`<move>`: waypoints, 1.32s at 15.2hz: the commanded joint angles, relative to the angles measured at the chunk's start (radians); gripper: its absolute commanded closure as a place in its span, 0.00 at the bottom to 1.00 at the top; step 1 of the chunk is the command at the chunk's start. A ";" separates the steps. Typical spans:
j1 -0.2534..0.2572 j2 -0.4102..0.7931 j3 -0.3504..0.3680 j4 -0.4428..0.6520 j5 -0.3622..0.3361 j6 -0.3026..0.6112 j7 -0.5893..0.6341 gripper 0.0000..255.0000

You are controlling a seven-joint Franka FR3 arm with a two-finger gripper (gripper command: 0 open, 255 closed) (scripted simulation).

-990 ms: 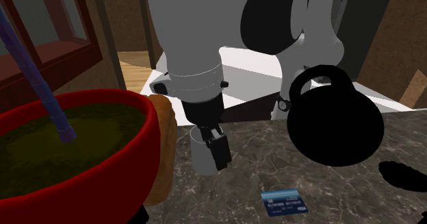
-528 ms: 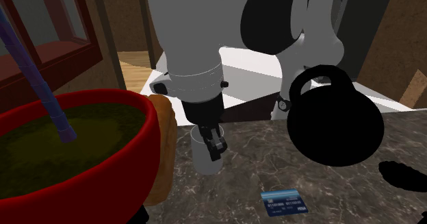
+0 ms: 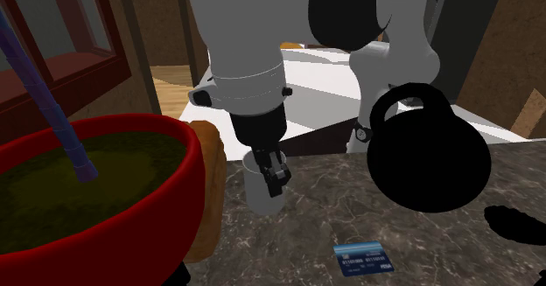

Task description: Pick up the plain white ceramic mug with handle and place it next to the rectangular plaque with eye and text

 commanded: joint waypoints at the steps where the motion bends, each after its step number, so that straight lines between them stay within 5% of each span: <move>1: -0.001 -0.014 0.000 0.010 0.003 -0.024 -0.001 1.00; 20: -0.005 -0.093 -0.003 0.179 0.018 -0.271 -0.004 1.00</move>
